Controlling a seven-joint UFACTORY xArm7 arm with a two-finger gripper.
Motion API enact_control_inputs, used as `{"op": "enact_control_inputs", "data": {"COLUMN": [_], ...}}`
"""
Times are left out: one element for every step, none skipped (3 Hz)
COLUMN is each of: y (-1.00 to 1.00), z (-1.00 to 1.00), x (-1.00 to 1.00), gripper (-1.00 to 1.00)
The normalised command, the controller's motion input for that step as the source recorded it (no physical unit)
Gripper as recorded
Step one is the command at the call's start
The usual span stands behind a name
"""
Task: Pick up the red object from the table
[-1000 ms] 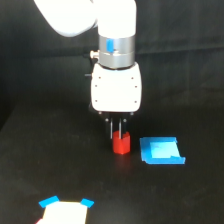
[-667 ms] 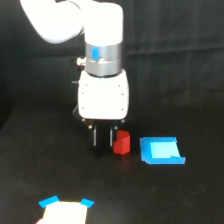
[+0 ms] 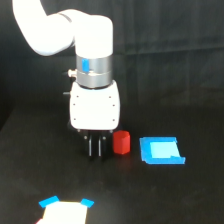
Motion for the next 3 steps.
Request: {"op": "enact_control_inputs", "data": {"y": [1.0, 1.0, 0.05], "z": [0.39, -0.45, -1.0], "x": [-1.0, 1.0, 1.0], "gripper": [1.0, -0.51, 1.0]}}
